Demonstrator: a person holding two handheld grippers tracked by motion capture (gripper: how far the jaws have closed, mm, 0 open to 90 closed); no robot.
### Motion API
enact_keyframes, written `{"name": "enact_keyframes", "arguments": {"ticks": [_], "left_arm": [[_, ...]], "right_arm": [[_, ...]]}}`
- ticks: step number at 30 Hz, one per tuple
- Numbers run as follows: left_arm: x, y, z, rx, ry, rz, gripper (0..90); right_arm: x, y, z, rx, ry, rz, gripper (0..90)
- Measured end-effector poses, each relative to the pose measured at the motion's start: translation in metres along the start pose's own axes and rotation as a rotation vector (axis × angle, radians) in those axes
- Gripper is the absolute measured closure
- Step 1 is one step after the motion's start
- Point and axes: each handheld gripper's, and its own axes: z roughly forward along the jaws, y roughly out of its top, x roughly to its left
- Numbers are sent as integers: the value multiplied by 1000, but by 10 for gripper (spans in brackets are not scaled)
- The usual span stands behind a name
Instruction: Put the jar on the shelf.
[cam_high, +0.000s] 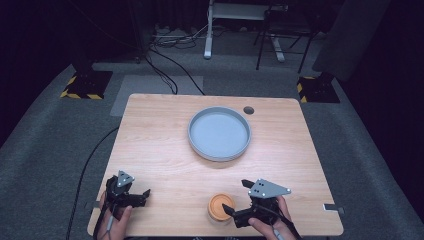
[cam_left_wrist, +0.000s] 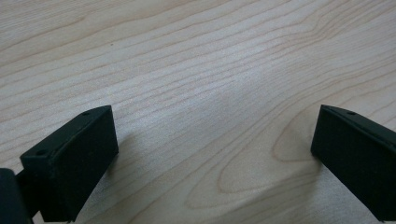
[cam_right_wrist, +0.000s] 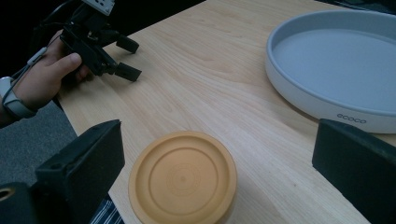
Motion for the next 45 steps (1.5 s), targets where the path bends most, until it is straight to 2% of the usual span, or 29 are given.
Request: {"name": "enact_keyframes", "arguments": {"ticks": [12,24,45], "left_arm": [[0,0,0,0,0,0,5],[0,0,0,0,0,0,5],[0,0,0,0,0,0,5]], "right_arm": [[8,-6,14,-2,-15,-2,22],[12,-16,24,-3,-6,-12,22],[17,-35,44,27,19,-16,22]]}}
